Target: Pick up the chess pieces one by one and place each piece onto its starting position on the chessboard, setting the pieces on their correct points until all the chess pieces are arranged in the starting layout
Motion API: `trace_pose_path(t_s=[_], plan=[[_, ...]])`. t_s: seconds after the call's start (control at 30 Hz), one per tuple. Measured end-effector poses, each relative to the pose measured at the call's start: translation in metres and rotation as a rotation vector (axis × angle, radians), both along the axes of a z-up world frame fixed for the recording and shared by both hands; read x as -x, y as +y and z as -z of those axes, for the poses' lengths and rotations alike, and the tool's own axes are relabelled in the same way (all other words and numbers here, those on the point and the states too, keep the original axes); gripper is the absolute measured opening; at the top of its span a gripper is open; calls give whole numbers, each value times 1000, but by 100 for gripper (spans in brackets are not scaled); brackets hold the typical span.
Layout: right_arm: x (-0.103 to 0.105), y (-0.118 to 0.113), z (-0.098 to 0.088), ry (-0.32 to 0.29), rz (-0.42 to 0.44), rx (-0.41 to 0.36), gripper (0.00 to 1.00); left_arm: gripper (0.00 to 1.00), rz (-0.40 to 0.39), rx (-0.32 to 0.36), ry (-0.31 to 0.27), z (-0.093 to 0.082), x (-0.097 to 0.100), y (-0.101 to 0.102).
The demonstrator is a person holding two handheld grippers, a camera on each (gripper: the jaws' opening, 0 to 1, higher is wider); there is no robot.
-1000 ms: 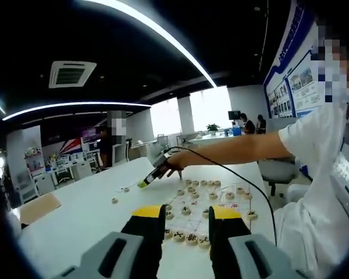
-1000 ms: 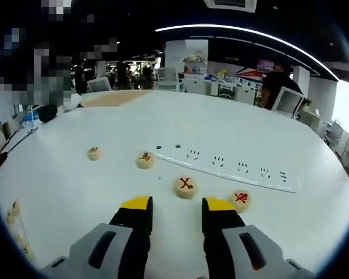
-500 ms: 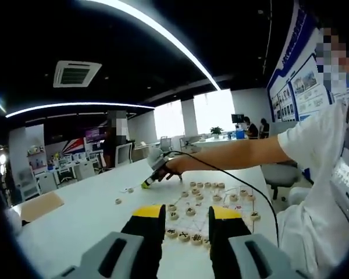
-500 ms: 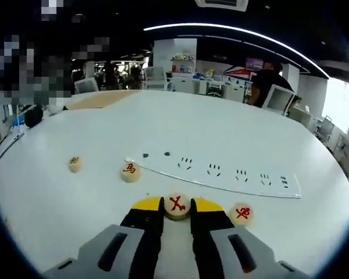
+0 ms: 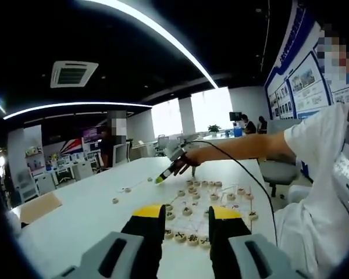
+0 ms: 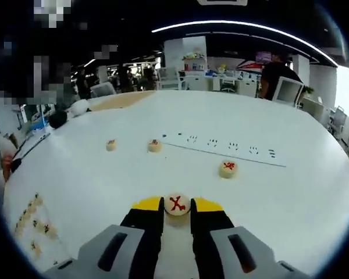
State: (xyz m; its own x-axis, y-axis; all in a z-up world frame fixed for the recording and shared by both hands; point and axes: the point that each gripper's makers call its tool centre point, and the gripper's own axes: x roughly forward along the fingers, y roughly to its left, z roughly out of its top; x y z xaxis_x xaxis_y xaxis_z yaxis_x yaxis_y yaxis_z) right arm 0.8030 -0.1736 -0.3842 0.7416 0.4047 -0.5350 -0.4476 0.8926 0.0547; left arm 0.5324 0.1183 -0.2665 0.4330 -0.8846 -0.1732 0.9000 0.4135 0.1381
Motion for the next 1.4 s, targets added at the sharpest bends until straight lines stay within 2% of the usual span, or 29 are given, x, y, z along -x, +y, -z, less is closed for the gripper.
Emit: trace_pose_path(t_s=[0.13, 0.2, 0.3, 0.33, 0.4, 0.47, 0.5, 0.57, 0.63, 0.8, 0.83, 0.9, 1.03, 1.13, 1.4], plan=[[39, -6, -6, -5, -33, -44, 20, 31, 0, -2, 0, -1, 0, -2], [67, -4, -12, -18, -47, -83, 20, 31, 1, -6, 0, 0, 1, -3], [92, -9, -18, -31, -71, -110, 20, 31, 8, -14, -1, 2, 3, -6], [107, -10, -20, -37, -79, -118, 20, 31, 8, -16, 0, 2, 3, -6], [117, -19, -24, -43, -100, -123, 20, 31, 9, -18, 1, 3, 3, -7], [151, -8, -25, -47, -125, -134, 20, 31, 8, -19, 2, 3, 4, -8], [156, -10, -26, -45, -141, -135, 20, 31, 10, -20, 2, 3, 5, -8], [180, -5, -27, -40, -172, -145, 20, 31, 15, -25, 1, 4, 6, -10], [198, 1, -25, -34, -195, -137, 20, 31, 17, -28, 1, 5, 7, -11], [241, 14, -4, -4, -264, -36, 20, 31, 18, -27, 2, 6, 7, -11], [249, 5, -10, -32, -236, -53, 20, 31, 14, -30, 2, 7, 8, -9], [255, -2, -8, -35, -222, -49, 20, 31, 15, -27, 0, 6, 8, -7], [269, -22, 3, -29, -207, 10, 20, 31, 10, -23, 1, 6, 7, -6], [273, -31, 3, -45, -185, 22, 20, 31, 14, -28, 1, 8, 7, -8], [270, -18, 10, -34, -217, 45, 20, 31, 13, -27, 0, 7, 8, -7]])
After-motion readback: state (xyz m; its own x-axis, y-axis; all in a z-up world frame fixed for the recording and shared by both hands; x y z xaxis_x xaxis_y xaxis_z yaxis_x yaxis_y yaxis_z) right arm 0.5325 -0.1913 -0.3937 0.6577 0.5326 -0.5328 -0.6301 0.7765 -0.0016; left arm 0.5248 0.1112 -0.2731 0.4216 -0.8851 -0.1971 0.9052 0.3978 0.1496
